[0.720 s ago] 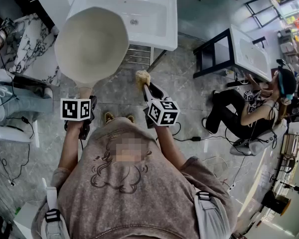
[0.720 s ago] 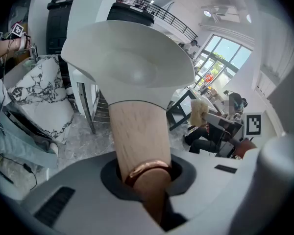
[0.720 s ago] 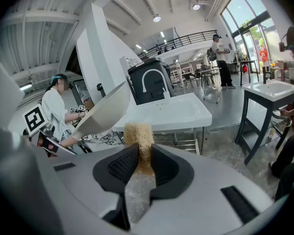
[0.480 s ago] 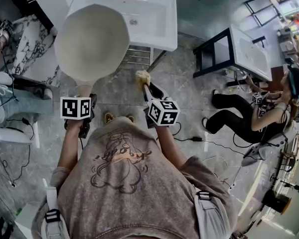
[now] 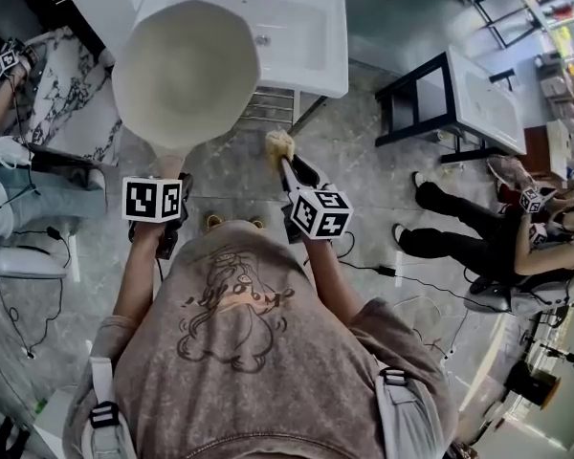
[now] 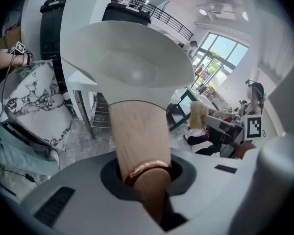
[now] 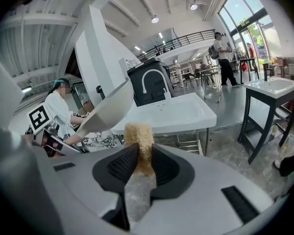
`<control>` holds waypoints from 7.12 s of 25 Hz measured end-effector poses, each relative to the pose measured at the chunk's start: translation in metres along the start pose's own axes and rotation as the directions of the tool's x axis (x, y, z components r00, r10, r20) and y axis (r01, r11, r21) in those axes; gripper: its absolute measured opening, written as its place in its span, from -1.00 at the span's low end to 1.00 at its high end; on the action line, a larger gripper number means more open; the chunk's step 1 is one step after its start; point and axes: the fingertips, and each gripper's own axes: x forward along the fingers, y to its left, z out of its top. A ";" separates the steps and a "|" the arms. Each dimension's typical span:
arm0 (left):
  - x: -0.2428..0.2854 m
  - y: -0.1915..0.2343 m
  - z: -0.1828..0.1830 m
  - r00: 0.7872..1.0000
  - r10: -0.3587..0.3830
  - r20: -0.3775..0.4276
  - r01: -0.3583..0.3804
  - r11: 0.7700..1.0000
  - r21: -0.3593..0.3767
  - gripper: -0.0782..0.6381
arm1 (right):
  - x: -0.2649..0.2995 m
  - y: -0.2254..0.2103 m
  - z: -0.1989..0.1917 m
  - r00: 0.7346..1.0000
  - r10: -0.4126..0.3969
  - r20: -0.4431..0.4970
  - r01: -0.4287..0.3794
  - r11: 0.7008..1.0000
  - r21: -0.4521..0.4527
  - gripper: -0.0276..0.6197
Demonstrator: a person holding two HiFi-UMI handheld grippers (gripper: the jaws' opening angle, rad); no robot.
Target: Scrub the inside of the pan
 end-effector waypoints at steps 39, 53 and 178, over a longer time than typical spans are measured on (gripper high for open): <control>0.112 0.023 0.163 0.975 -0.051 -0.217 0.071 0.994 0.088 -0.63 | 0.148 -0.120 0.184 0.994 -0.013 0.111 0.014 1.000 -0.010 -0.61; 0.127 0.027 0.205 0.952 -0.070 -0.297 0.116 0.983 0.140 -0.63 | 0.169 -0.155 0.235 0.990 -0.021 0.141 0.024 0.999 -0.021 -0.61; 0.157 0.008 0.222 0.832 -0.107 -0.544 0.399 0.797 0.454 -0.61 | 0.329 -0.189 0.290 0.888 -0.350 -0.298 0.101 0.781 -0.617 -0.62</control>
